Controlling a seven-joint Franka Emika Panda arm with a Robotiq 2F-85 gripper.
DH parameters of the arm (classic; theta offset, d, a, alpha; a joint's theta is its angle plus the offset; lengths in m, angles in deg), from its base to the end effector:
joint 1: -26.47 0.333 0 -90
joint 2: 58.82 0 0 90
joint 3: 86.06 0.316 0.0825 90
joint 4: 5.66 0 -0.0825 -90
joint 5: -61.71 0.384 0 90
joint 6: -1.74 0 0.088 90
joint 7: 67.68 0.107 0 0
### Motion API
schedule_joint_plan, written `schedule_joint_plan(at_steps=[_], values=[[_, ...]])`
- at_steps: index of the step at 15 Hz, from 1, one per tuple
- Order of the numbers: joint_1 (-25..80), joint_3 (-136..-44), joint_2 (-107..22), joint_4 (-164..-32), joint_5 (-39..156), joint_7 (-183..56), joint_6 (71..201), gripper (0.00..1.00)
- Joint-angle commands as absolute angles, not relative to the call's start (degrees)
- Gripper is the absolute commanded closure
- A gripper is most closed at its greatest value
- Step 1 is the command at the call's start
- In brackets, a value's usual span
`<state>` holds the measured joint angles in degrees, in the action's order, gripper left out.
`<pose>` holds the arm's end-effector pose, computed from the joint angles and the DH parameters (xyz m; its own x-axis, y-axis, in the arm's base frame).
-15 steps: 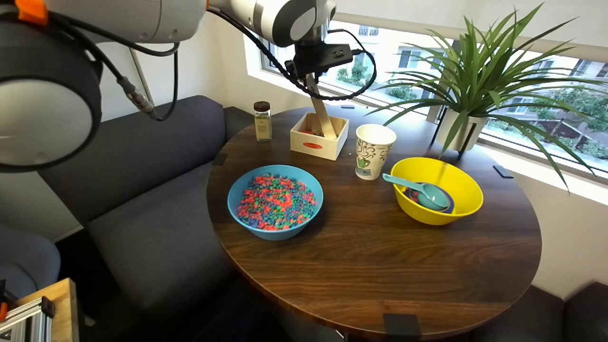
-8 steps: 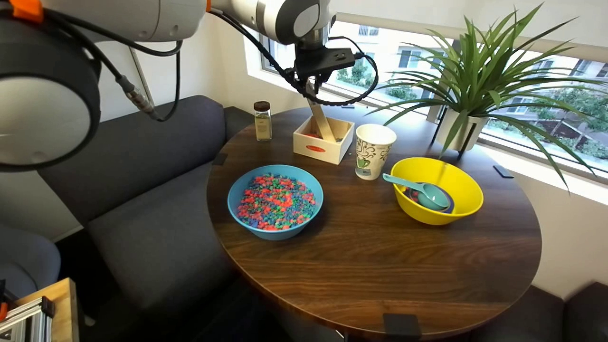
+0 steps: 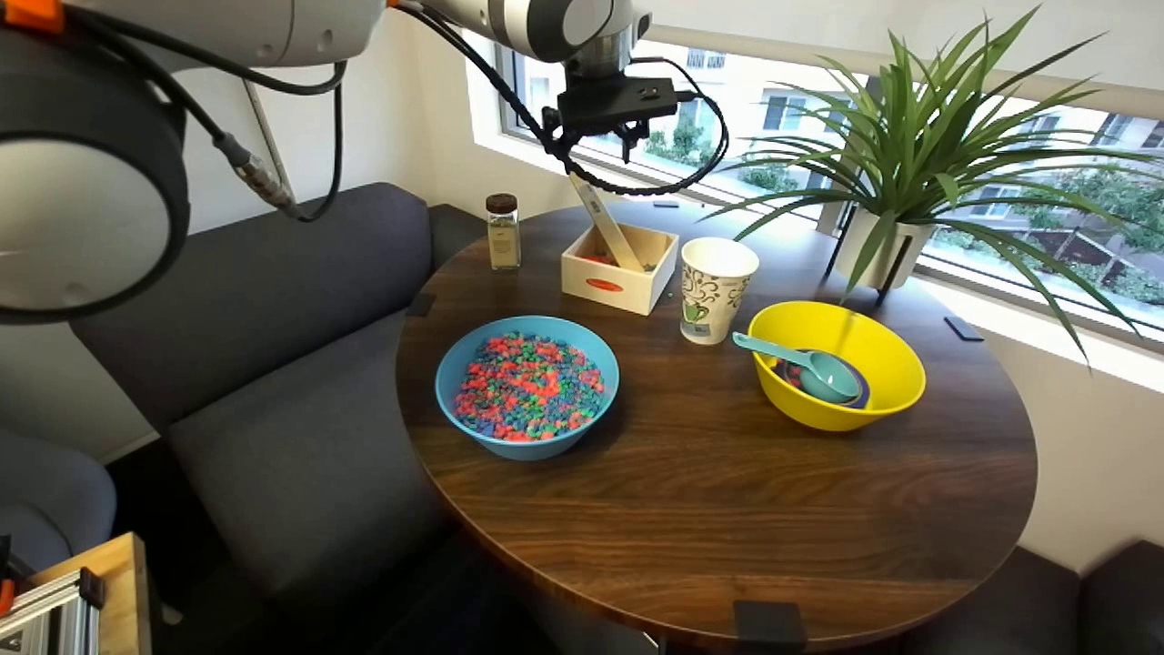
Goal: Put the ruler in the box
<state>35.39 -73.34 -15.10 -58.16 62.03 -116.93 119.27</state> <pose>0.7556 0.2239 0.4851 0.3540 0.8627 0.3611 0.8822 -0.4362 0.1775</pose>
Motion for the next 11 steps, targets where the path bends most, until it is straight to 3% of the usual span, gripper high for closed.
schedule_joint_plan(at_steps=[1, 7, 10, 11], values=[[35.9, -74.3, -15.2, -53.3, 62.4, -111.2, 116.8, 0.0], [35.1, -78.9, -24.5, -55.4, 56.1, -109.5, 101.2, 0.0], [31.8, -76.5, -32.9, -61.4, 61.5, -112.7, 98.4, 0.0], [33.6, -77.8, -26.0, -53.8, 59.0, -111.4, 99.1, 0.0]])
